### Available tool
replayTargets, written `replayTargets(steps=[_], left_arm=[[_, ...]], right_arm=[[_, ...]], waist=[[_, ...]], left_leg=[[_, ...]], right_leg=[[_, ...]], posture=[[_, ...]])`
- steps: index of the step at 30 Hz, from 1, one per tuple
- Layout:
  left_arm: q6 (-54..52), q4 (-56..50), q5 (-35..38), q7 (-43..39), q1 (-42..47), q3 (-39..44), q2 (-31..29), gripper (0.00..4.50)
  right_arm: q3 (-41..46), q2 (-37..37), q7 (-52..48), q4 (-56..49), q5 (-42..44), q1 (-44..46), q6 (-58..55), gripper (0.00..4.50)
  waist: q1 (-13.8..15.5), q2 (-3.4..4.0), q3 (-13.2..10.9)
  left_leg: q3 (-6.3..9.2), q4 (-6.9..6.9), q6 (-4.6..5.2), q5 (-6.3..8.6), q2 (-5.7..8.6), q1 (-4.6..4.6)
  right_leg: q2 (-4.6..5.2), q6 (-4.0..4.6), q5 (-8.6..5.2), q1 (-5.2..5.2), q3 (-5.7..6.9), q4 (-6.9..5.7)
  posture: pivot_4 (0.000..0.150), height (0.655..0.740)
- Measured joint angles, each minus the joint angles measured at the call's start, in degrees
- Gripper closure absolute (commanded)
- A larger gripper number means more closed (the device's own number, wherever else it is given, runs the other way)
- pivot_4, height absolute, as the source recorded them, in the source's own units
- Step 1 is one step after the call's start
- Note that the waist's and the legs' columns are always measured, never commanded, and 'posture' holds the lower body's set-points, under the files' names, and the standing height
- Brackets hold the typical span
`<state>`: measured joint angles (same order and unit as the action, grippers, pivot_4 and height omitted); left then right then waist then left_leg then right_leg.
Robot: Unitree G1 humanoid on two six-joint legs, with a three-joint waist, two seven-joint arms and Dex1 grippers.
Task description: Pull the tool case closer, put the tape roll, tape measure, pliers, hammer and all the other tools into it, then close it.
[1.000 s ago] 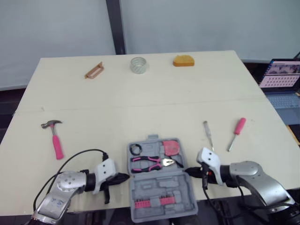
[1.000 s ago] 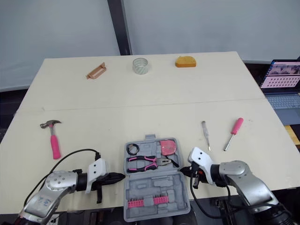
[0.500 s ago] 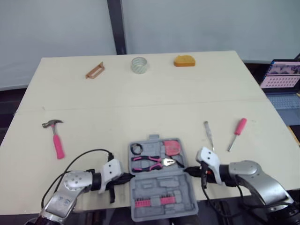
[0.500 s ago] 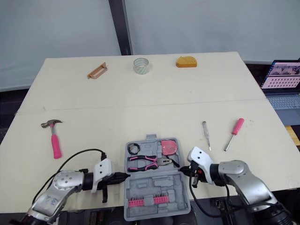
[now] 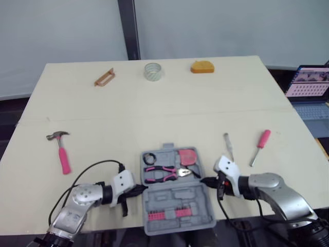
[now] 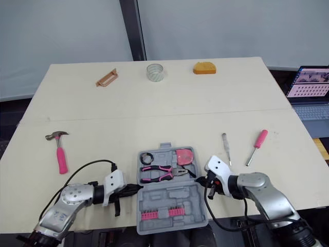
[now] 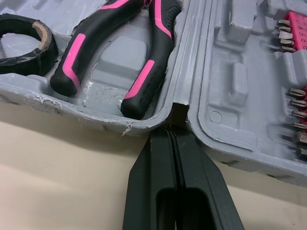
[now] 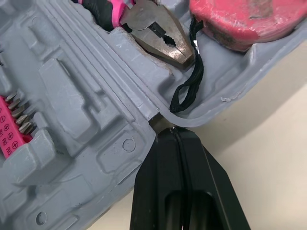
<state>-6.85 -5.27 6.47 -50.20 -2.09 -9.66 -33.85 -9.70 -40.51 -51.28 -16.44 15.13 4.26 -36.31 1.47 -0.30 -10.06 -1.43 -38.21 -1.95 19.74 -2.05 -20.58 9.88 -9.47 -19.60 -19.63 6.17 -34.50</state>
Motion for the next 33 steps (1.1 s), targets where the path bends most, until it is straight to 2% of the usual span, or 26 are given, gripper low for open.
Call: replayTargets(steps=[9, 33], left_arm=[[0.68, 3.64, -0.12, 0.13, 3.64, 0.14, 1.09, 4.46], [1.98, 6.77, -0.57, 1.81, 6.06, 0.65, 2.39, 4.46]], right_arm=[[0.06, 1.11, 1.9, 0.75, -0.67, 0.95, -0.03, 4.5], [0.63, 4.46, 4.47, 3.5, -2.64, 3.66, 0.28, 4.5]], waist=[[0.02, 0.0, 0.0], [-0.1, 0.0, 0.0]], left_leg=[[0.0, -0.02, 0.01, -0.01, 0.0, 0.0], [0.0, -0.01, 0.0, -0.02, 0.0, 0.0]], right_leg=[[0.0, 0.0, 0.0, 0.01, 0.0, -0.02], [0.0, 0.0, 0.0, -0.01, 0.0, -0.03]], posture=[[0.15, 0.74], [0.15, 0.74]])
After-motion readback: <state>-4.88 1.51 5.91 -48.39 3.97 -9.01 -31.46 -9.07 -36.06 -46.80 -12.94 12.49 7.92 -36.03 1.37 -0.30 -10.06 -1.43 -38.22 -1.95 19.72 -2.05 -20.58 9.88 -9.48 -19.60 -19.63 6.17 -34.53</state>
